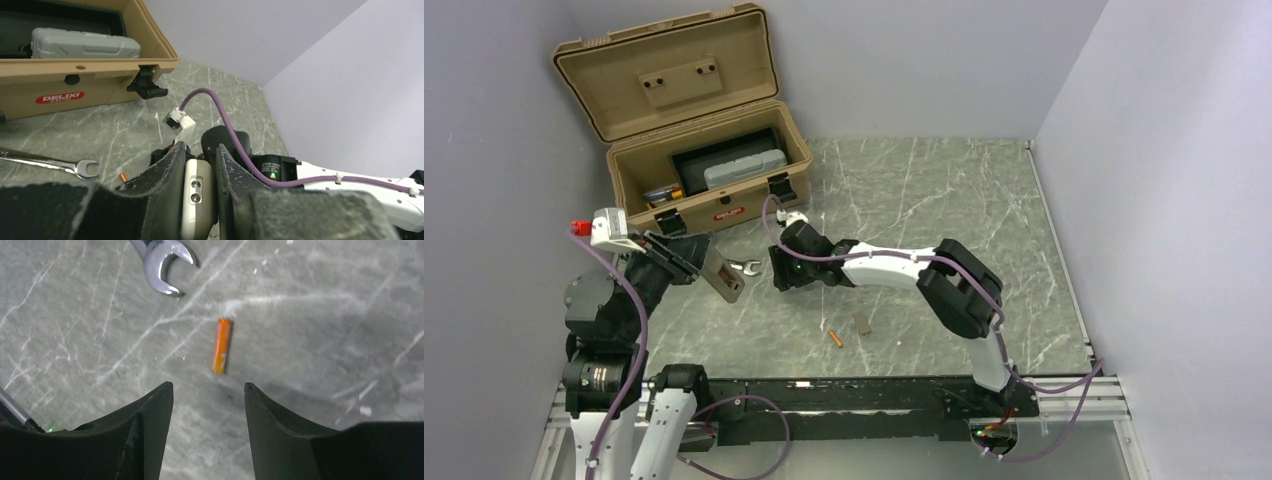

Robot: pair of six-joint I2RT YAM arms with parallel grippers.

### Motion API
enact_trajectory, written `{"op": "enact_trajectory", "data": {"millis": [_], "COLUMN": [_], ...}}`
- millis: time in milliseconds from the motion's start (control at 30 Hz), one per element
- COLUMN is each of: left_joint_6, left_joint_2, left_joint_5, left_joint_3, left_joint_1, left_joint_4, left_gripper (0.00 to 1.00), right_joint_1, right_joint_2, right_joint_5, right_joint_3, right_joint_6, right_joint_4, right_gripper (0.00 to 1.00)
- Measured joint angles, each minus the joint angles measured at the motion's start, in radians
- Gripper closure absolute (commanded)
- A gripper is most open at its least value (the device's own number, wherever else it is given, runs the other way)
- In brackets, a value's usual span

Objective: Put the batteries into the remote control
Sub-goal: Pick up the battery from the center of the board.

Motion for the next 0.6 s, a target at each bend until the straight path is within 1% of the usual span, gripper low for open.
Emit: {"op": "enact_trajectory", "data": {"millis": [167, 367, 500, 600], "left_joint_6": [0.000, 0.000, 0.000, 0.000], "left_joint_2": [-0.002, -0.008, -0.008, -0.010], "left_joint_5": [0.000, 0.002, 0.002, 0.002], "left_joint_3": [0.000, -0.002, -0.002, -0.002], "left_joint_1": [0.000, 0.000, 0.000, 0.000], "left_joint_4": [-0.028, -0.031, -0.031, -0.031], "left_gripper": [1.00, 1.00, 1.00, 1.00], "right_joint_1": [0.001, 0.001, 0.007, 0.015], "right_joint_2": [0.082, 0.140, 0.177, 0.199], "right_joint_5": [0.000, 0.038, 0.073, 0.109], "right_joint_3": [0.094, 0.148, 0.198, 0.230], "right_joint_6": [-0.035, -0.066, -0.093, -0.113], "right_joint_4": [-0.004, -0.021, -0.051, -0.072], "right_gripper": [0.44, 0.48, 0.56, 0.67]}}
